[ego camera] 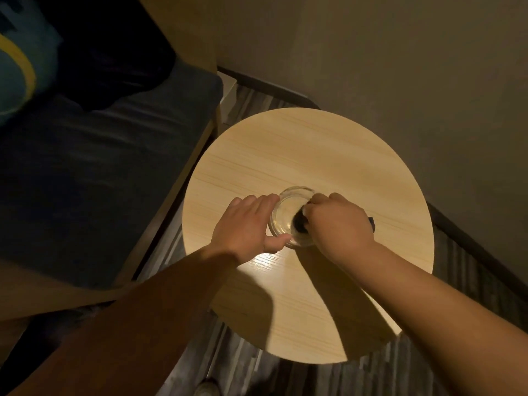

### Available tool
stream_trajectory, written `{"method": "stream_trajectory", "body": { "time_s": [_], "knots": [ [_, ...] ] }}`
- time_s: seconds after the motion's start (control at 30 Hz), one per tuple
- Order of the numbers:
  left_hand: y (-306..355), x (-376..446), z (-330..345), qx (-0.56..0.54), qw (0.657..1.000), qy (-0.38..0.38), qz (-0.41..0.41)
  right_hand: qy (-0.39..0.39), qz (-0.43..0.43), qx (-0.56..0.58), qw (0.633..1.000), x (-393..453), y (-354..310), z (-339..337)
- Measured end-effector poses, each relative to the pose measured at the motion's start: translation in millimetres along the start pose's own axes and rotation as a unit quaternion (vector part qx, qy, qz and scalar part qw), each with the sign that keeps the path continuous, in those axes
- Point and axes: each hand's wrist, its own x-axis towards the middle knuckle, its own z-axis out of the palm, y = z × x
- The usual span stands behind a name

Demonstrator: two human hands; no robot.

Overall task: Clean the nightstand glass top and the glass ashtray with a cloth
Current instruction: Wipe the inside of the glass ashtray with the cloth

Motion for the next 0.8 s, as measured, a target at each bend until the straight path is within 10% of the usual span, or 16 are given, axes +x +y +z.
{"method": "stream_trajectory", "body": {
  "time_s": [0.3,0.53,0.8],
  "knots": [
    [1,1,-3,-0.019,1.000,0.002,-0.002,0.015,-0.046,0.013,0.999,23,-18,-16],
    [1,2,-3,0.001,1.000,-0.011,-0.006,-0.112,-0.014,0.035,0.993,2,-5,-9],
    [1,1,-2,-0.018,1.000,-0.002,-0.007,-0.006,-0.035,0.025,0.999,26,-12,-15]
  ]
}}
